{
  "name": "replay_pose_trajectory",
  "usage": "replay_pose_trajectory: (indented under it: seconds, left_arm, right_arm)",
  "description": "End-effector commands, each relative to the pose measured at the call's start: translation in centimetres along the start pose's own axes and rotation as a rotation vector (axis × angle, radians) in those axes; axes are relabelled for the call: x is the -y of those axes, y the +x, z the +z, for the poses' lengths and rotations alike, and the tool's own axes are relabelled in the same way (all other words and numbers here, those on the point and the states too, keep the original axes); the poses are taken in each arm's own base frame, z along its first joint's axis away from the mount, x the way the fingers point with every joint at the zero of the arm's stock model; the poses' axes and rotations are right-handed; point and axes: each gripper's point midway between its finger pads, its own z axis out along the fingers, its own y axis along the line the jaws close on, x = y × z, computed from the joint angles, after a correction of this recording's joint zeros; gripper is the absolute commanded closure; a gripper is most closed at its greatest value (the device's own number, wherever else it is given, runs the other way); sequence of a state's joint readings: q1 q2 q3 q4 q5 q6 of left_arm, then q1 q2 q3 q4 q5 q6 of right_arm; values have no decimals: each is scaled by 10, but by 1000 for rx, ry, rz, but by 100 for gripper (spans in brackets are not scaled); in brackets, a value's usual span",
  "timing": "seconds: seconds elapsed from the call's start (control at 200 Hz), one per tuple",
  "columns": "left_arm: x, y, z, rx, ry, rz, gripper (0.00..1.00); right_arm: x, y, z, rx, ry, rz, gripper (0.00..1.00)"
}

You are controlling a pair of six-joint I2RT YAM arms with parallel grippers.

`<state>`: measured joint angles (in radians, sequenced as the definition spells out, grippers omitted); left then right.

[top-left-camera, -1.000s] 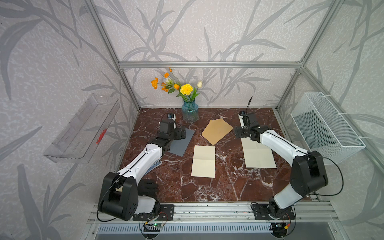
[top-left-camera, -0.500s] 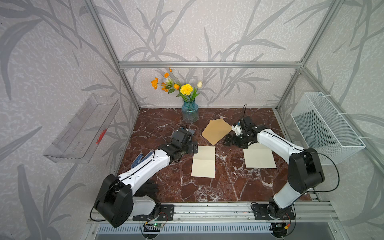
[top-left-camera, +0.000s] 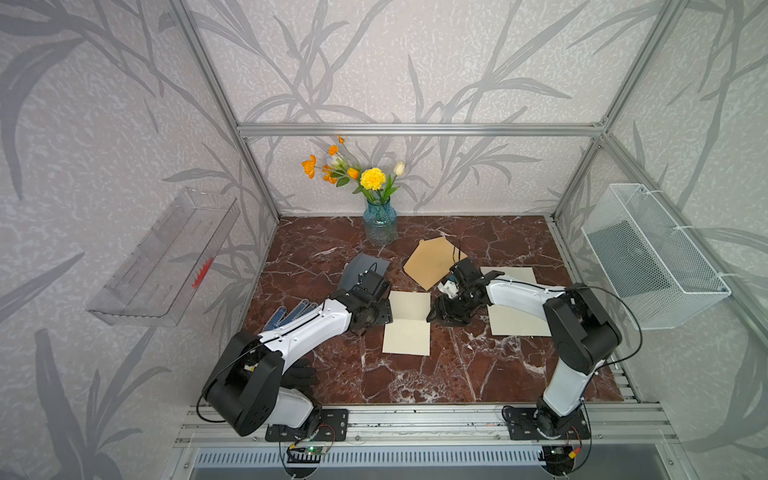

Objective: Fold the letter paper in half and place it into the envelope
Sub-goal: Pick up the letter paper from the center of the board.

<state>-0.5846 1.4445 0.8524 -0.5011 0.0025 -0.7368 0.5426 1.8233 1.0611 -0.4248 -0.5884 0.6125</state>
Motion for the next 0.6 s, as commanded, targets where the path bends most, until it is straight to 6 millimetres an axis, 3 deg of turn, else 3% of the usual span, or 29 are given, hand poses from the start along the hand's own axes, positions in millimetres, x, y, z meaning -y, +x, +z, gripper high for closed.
replay_pose_trajectory:
  seconds: [0.0, 0.36, 0.595]
  left_arm:
    - [4, 17, 9, -81, 23, -14, 30]
    - [6, 31, 32, -144, 37, -6, 28]
    - [2, 44, 52, -201, 15, -1, 27]
  right_arm:
    - [-4, -8, 8, 13, -15, -3, 42]
    - [-4, -16, 30, -8, -22, 20, 53]
    - [-5, -16, 33, -4, -46, 19, 61]
